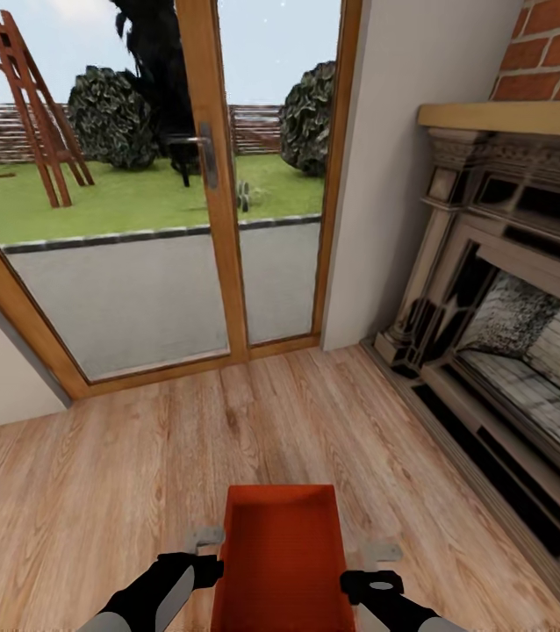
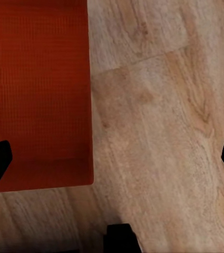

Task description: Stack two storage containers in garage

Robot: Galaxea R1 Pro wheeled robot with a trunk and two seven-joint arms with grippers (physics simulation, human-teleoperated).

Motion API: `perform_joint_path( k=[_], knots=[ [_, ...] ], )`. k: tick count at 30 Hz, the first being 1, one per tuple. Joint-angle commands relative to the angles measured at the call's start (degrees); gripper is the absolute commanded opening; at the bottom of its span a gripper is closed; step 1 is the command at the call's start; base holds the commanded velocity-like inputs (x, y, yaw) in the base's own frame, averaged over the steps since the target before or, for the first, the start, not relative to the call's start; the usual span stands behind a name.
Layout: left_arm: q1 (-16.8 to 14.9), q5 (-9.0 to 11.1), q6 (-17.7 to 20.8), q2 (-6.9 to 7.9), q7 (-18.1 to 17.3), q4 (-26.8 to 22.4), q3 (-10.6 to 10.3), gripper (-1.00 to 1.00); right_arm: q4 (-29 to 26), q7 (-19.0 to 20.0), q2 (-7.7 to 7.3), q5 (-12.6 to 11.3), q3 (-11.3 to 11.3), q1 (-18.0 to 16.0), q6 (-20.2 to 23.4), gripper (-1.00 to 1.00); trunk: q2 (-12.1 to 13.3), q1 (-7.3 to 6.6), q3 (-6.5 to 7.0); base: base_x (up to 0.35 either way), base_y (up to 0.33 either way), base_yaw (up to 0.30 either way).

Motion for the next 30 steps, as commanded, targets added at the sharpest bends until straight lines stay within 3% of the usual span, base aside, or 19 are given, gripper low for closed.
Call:
perform_joint_path(
  k=[1,20,30],
  knots=[
    [-0.02,0.60,0.24,0.07,0.48,-0.11,-0.46,1.00,-0.04,-0.25,0.00,-0.57,0.50,-0.03,-0.09,1.00,-0.44,0.22,-0.33,0.000,0.000,0.061],
    [-0.02,0.60,0.24,0.08,0.52,-0.11,-0.46,1.00,-0.04,-0.26,0.00,-0.52,0.49,-0.03,-0.81,1.00,-8.06,4.40,-5.51,0.000,0.000,0.061],
    [-0.02,0.60,0.24,0.10,0.49,-0.19,-0.46,1.00,-0.04,-0.25,0.00,-0.65,0.37,-0.03,-1.52,1.00,-12.07,6.59,-7.61,0.000,0.000,-0.014]
  ],
)
